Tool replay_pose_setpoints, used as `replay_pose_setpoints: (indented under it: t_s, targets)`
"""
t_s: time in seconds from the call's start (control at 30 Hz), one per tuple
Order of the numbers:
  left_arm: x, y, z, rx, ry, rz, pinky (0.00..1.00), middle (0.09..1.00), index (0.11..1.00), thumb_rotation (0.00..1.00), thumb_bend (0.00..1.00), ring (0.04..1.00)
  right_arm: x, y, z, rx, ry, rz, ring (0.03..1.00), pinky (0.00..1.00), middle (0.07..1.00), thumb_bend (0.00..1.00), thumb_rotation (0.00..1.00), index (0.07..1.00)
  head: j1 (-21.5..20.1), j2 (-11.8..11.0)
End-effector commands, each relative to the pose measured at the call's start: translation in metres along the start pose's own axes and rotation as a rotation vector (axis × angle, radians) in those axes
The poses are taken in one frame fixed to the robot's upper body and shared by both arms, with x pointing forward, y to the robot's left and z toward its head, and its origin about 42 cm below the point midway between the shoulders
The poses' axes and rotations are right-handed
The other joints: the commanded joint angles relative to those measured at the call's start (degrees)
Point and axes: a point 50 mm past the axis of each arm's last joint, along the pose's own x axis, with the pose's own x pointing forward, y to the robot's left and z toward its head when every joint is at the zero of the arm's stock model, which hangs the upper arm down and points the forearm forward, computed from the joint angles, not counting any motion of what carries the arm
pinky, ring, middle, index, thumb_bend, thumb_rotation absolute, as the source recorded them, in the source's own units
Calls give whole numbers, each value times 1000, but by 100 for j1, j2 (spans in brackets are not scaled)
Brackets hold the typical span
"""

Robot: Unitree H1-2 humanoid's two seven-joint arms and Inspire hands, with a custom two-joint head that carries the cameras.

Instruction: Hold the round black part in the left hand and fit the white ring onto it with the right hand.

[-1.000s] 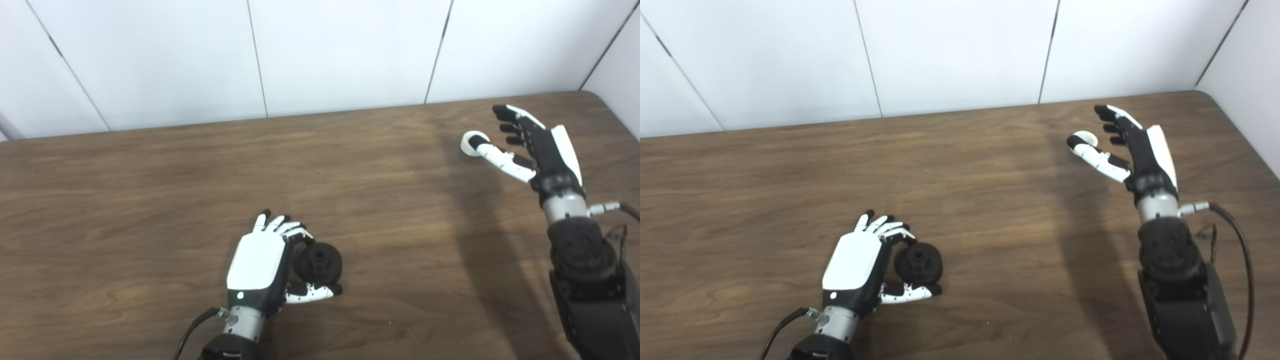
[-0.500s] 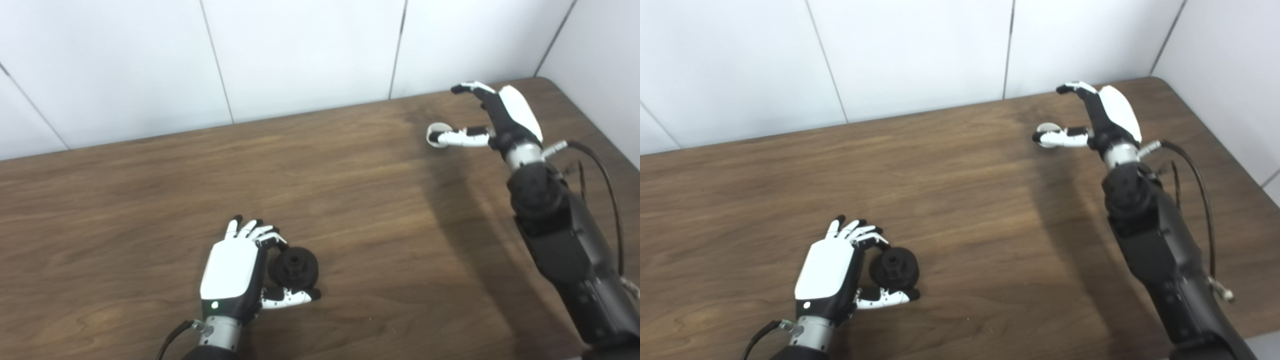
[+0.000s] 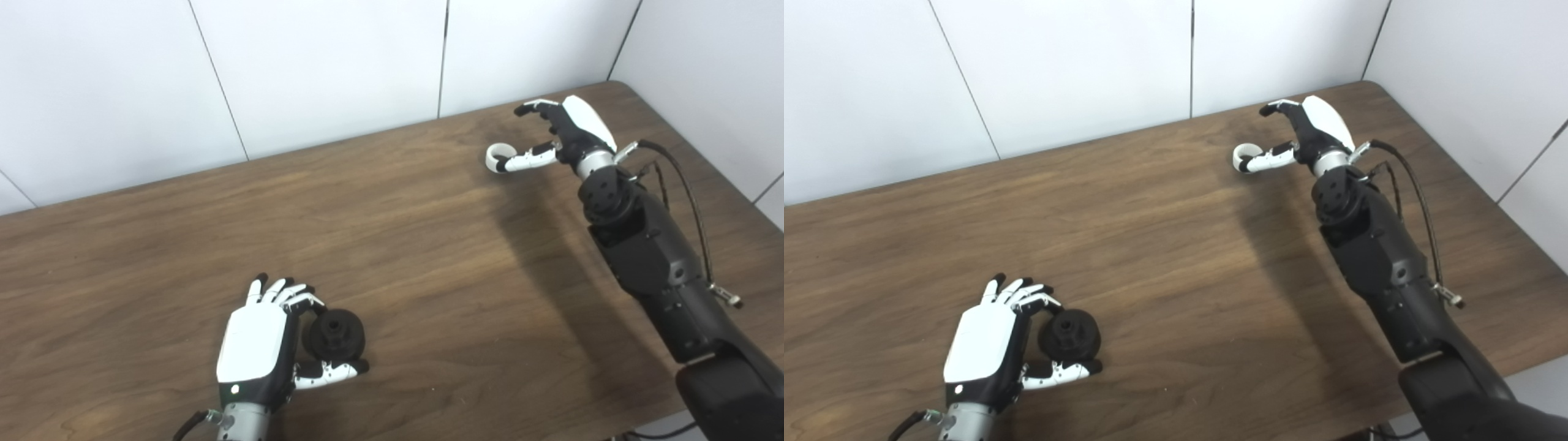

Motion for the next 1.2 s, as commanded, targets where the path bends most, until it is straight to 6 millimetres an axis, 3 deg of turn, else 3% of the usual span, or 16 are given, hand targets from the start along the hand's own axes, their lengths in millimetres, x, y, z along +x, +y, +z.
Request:
replay_pose_setpoints:
  t_s: [0.0, 0.4, 0.7, 1.17]
  targets:
    - [-12, -13, -18, 35, 62, -86, 1000, 787, 485, 55, 522, 891, 11, -29, 15, -41, -60, -76, 895, 812, 881, 736, 211, 777, -5, 1]
    - [-14, -15, -18, 49, 67, -86, 1000, 783, 485, 55, 523, 884, 24, -28, 15, -93, -31, -49, 905, 819, 884, 757, 208, 773, 29, -112]
    - [-16, -16, -17, 40, 67, -81, 1000, 785, 485, 54, 523, 883, 31, -22, 27, -169, -34, -5, 923, 870, 896, 788, 246, 767, 47, -120]
    - [-16, -16, -16, 39, 68, -74, 1000, 783, 485, 53, 523, 882, 39, -11, 34, -196, -32, 12, 923, 898, 891, 800, 224, 715, 104, -115]
